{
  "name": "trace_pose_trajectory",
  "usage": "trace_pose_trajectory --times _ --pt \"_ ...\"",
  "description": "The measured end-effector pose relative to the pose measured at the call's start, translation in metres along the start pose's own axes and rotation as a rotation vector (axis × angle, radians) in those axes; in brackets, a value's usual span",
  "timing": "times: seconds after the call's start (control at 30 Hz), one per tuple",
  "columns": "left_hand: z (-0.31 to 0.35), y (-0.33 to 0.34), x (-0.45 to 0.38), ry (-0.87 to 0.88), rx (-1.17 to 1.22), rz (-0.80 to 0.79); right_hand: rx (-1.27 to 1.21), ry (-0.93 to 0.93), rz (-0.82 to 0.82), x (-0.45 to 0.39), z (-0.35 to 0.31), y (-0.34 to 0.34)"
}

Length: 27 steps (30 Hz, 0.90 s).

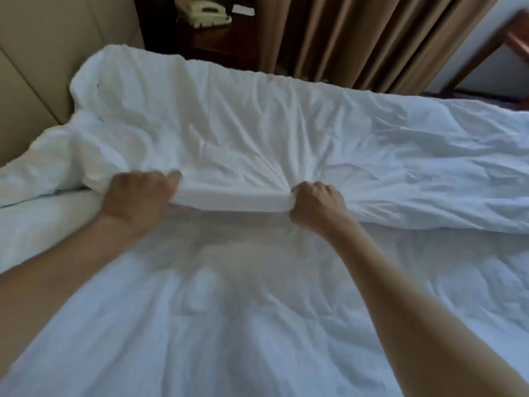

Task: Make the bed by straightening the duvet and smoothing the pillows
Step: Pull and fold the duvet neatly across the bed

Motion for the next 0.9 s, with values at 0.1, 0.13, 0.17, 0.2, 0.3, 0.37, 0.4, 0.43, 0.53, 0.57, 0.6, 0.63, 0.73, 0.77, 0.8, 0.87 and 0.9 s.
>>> trace_pose_trajectory --times 0.1,0.13,0.17,0.2,0.3,0.37,0.4,0.43,0.53,0.57,0.6,0.63,0.73,0.77,0.8,0.87,0.9 --pt "-0.024 -0.070 0.053 -0.095 -0.004 0.185 -0.006 -0.013 0.049 0.057 -0.004 -0.034" --pt "-0.022 -0.062 0.074 -0.102 0.008 0.090 -0.008 -0.018 -0.013 0.080 -0.005 -0.022" --pt "-0.017 -0.043 0.098 -0.107 0.040 -0.037 0.014 -0.023 -0.120 0.103 -0.005 0.002" --pt "-0.010 -0.019 0.124 -0.108 0.082 -0.172 0.047 -0.040 -0.263 0.128 -0.007 0.033" --pt "0.001 -0.005 0.189 -0.120 0.128 -0.280 -0.040 -0.037 -0.694 0.216 -0.023 0.099" --pt "-0.006 -0.028 0.224 -0.254 0.190 -0.308 -0.139 -0.069 -0.772 0.273 -0.037 0.110" --pt "-0.012 -0.037 0.251 -0.362 0.231 -0.356 -0.118 -0.111 -0.749 0.300 -0.044 0.110" --pt "-0.018 -0.044 0.282 -0.475 0.254 -0.420 -0.083 -0.150 -0.703 0.328 -0.049 0.112" --pt "-0.031 -0.068 0.394 -0.818 0.338 -0.495 -0.109 -0.173 -0.695 0.412 -0.065 0.120" --pt "-0.031 -0.079 0.430 -0.930 0.361 -0.494 -0.142 -0.171 -0.723 0.438 -0.071 0.123" --pt "-0.029 -0.088 0.465 -1.035 0.382 -0.488 -0.178 -0.168 -0.760 0.461 -0.075 0.124" --pt "-0.028 -0.095 0.501 -1.145 0.430 -0.484 -0.233 -0.177 -0.801 0.485 -0.080 0.125" --pt "-0.019 -0.113 0.583 -1.401 0.637 -0.480 -0.398 -0.227 -0.910 0.545 -0.095 0.114" --pt "-0.014 -0.122 0.597 -1.427 0.661 -0.509 -0.429 -0.232 -0.918 0.557 -0.098 0.109" --pt "-0.010 -0.127 0.606 -1.426 0.661 -0.535 -0.449 -0.241 -0.913 0.565 -0.103 0.100" --pt "0.000 -0.142 0.606 -1.385 0.672 -0.535 -0.470 -0.267 -0.900 0.576 -0.112 0.085" --pt "0.008 -0.151 0.600 -1.354 0.717 -0.519 -0.497 -0.273 -0.907 0.582 -0.117 0.078"
Point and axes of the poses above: each hand's wrist, its own x-axis away from the middle knuckle, its own y-axis out of the palm, z = x × y, the point moved 9 cm from there along -x, towards the middle knuckle, and after that the axes turned 5 degrees about y, right-handed, at the moved point
